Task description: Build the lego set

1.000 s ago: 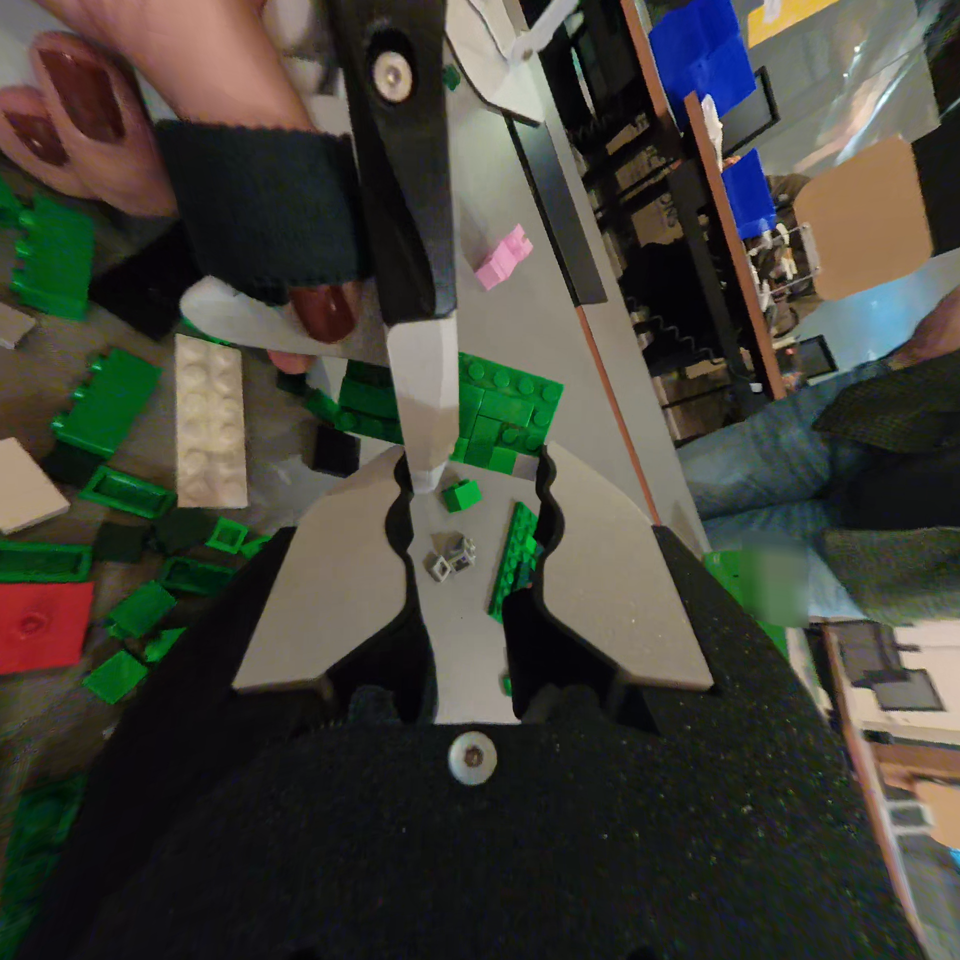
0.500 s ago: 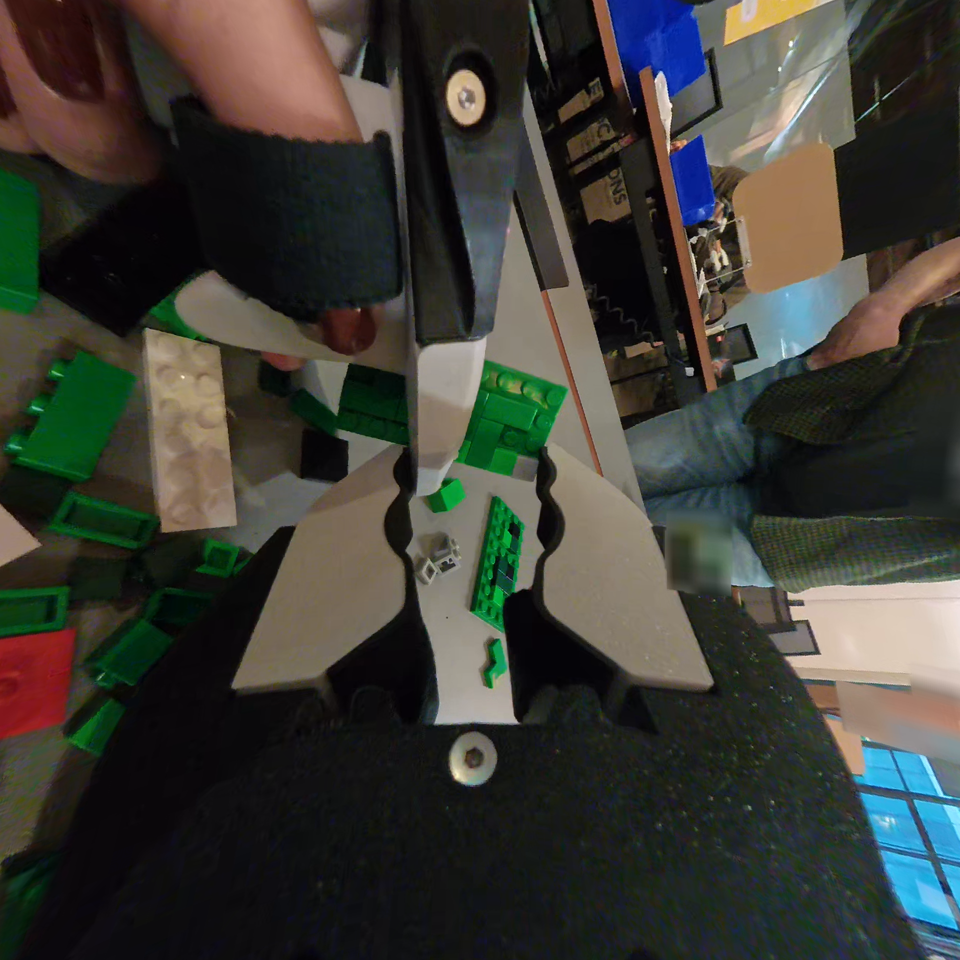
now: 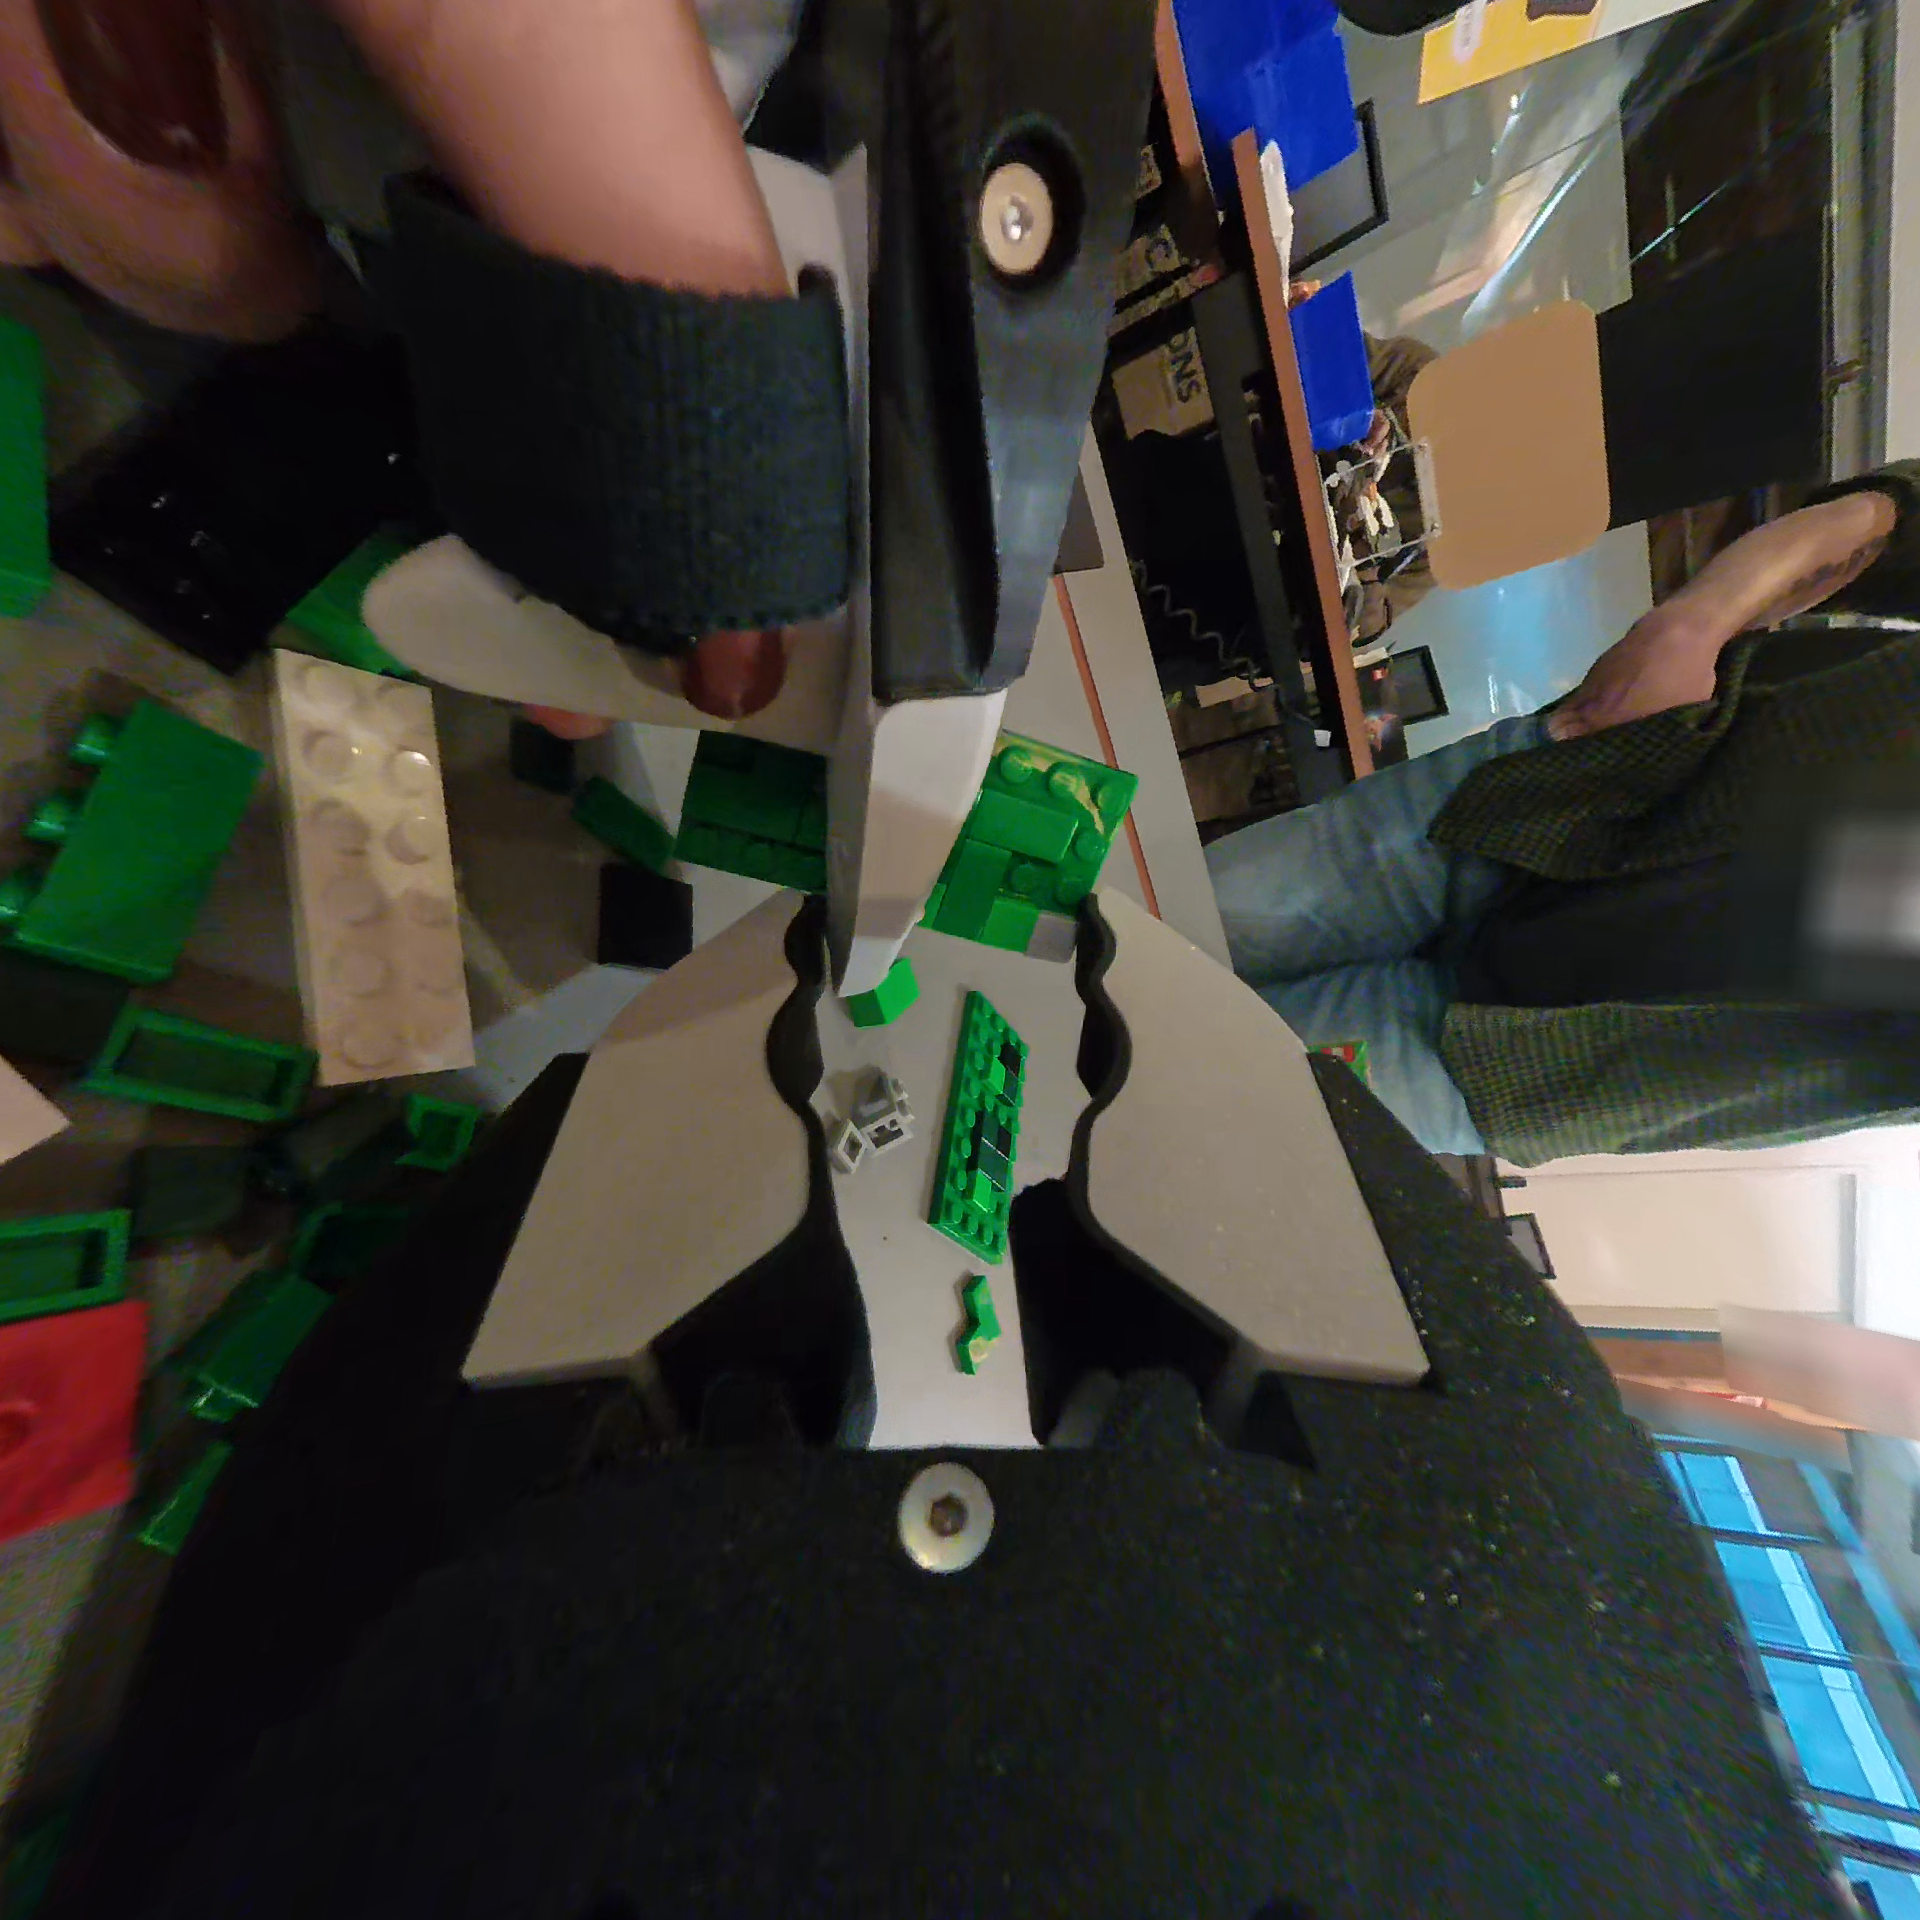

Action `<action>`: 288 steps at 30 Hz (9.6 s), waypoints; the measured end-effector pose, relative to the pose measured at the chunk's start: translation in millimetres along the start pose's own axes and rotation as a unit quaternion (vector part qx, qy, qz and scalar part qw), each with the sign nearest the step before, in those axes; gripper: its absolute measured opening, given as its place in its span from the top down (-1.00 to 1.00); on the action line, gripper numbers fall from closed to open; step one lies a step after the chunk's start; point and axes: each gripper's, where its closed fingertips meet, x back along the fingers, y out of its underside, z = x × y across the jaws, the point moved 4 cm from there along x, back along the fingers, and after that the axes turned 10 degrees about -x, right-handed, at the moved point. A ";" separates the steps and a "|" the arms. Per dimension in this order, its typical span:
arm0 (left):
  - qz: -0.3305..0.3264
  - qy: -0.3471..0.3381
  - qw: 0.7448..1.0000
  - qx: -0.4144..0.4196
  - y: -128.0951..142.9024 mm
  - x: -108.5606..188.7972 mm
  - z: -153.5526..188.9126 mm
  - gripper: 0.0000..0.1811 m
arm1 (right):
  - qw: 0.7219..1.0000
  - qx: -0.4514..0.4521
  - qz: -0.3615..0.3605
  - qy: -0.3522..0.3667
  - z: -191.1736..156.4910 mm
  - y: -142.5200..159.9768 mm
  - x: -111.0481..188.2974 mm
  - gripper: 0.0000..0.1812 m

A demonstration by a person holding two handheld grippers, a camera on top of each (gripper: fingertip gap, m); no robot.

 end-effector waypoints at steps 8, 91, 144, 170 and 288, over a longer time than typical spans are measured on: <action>0.002 0.001 1.000 0.003 -0.3 0.2 -0.4 0.91 | 1.000 0.011 0.000 0.008 -0.2 -0.3 0.0 0.48; 0.049 0.035 0.997 0.038 -7.2 3.6 2.5 0.94 | 1.000 -0.009 -0.010 0.026 4.1 -3.0 -1.5 0.53; 0.111 0.117 0.984 -0.072 -19.7 8.4 28.3 0.95 | 0.850 -0.418 0.053 -0.316 49.0 17.3 34.8 0.40; 0.012 0.130 0.944 -0.304 -0.6 7.9 55.6 0.92 | 0.785 -0.359 0.079 -0.498 26.2 4.7 62.1 0.94; 0.124 0.070 0.988 -0.055 -28.5 3.7 41.4 0.96 | 0.997 0.062 0.039 -0.020 27.1 12.7 12.1 0.57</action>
